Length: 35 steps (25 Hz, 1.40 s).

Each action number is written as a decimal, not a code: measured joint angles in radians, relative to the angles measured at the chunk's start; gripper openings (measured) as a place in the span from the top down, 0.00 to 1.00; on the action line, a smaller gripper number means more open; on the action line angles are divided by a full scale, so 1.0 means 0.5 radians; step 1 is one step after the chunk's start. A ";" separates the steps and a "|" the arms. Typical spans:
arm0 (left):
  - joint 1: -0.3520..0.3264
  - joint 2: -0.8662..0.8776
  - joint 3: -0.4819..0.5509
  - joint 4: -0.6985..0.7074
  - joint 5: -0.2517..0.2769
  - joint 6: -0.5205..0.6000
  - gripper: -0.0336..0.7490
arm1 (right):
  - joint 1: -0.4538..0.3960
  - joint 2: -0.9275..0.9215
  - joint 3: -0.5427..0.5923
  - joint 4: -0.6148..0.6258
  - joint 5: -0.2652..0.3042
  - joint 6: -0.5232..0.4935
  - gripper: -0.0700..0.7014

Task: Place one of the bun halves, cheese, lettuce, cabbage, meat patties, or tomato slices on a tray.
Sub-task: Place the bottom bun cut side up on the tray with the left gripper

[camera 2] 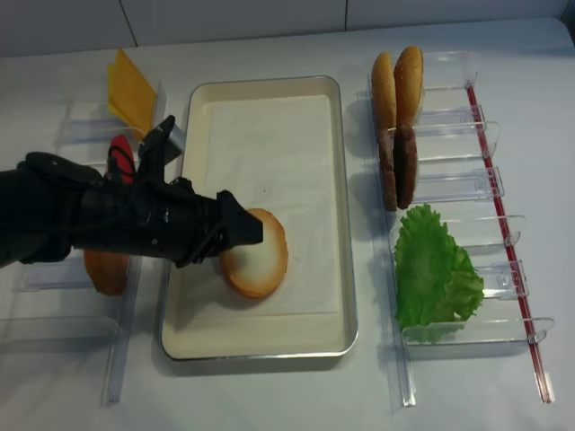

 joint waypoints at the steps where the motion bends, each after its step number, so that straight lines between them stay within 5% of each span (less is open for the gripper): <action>1: 0.000 0.000 0.000 0.015 -0.012 0.000 0.27 | 0.000 0.000 0.000 0.000 0.000 0.000 0.24; 11: -0.020 0.000 0.000 0.051 -0.139 0.068 0.27 | 0.000 0.000 0.000 0.000 0.000 0.000 0.24; 23: -0.077 0.000 -0.204 0.549 -0.200 -0.083 0.27 | 0.000 0.000 0.000 0.000 0.000 0.000 0.24; 26: -0.077 0.000 -0.302 0.947 -0.099 -0.340 0.27 | 0.000 0.000 0.000 0.000 0.000 0.000 0.24; 35: -0.077 0.004 -0.837 1.876 0.462 -1.045 0.35 | 0.000 0.000 0.000 0.000 0.000 0.000 0.24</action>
